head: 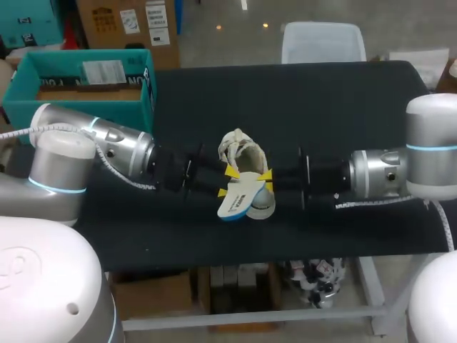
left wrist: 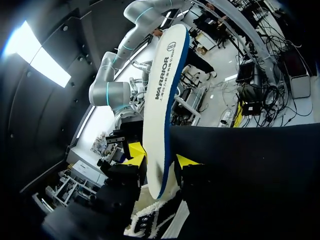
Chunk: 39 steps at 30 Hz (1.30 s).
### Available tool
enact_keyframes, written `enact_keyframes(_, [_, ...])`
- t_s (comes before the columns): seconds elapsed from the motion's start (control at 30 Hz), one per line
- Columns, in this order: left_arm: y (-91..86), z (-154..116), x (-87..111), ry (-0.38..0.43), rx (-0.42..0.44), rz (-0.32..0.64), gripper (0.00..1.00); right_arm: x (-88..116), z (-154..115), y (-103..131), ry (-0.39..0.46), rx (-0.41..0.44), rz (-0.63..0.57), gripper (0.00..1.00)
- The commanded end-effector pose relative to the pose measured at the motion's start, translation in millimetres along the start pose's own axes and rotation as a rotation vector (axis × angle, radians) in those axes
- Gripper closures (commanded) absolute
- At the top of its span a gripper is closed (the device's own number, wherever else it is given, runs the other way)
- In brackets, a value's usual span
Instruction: Open the shoe tongue, take the insole out of the shoe, put the insole back into the shoe, and pack the shoe into the shoebox
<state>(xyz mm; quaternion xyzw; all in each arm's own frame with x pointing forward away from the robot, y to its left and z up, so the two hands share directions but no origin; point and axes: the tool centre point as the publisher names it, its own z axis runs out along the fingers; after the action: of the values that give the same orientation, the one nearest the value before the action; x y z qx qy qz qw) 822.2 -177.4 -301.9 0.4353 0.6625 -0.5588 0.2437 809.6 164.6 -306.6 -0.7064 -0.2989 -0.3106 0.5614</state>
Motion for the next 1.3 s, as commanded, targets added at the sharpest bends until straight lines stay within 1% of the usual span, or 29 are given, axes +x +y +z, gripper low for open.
enact_keyframes(0.03, [8.2, 3.9, 4.1, -0.01, 0.008, -0.007, 0.65, -3.3, -2.5, 0.8, 0.01, 0.012, 0.0, 1.0])
enact_keyframes(0.2, [14.3, 4.5, 5.2, -0.036, 0.009, -0.023, 0.65, -5.9, -1.1, 2.8, 0.016, 0.026, 0.008, 1.0])
enact_keyframes(0.3, [16.3, 6.4, 5.8, -0.04, 0.011, -0.028, 0.68, -6.1, -0.5, 3.1, 0.016, 0.027, 0.011, 1.0])
enact_keyframes(0.47, [17.3, 8.8, 7.0, -0.047, 0.019, -0.033, 0.67, -8.5, 1.5, 4.6, 0.019, 0.031, 0.021, 1.0])
enact_keyframes(0.67, [18.6, 12.3, 7.0, -0.051, 0.026, -0.034, 0.71, -12.0, 1.7, 13.8, 0.032, 0.031, 0.048, 1.0])
enact_keyframes(0.87, [20.8, 14.6, 6.2, -0.051, 0.026, -0.038, 0.81, -10.1, -1.3, 17.6, 0.04, 0.027, 0.054, 1.0])
enact_keyframes(1.0, [23.4, 18.4, 6.8, -0.041, 0.02, -0.04, 0.81, -10.0, -2.4, 21.0, 0.049, 0.032, 0.059, 1.0])
enact_keyframes(1.07, [25.0, 19.3, 7.3, -0.042, 0.019, -0.047, 0.83, -10.3, -2.8, 22.8, 0.05, 0.033, 0.061, 1.0])
enact_keyframes(1.1, [25.6, 20.0, 7.6, -0.042, 0.018, -0.049, 0.89, -10.3, -2.8, 23.1, 0.051, 0.034, 0.063, 1.0])
enact_keyframes(1.13, [26.1, 20.5, 7.8, -0.038, 0.015, -0.051, 1.0, -10.4, -2.9, 23.4, 0.052, 0.035, 0.063, 1.0])
enact_keyframes(1.3, [27.8, 21.3, 7.4, -0.035, 0.01, -0.051, 1.0, -11.4, -3.3, 24.6, 0.059, 0.049, 0.064, 1.0])
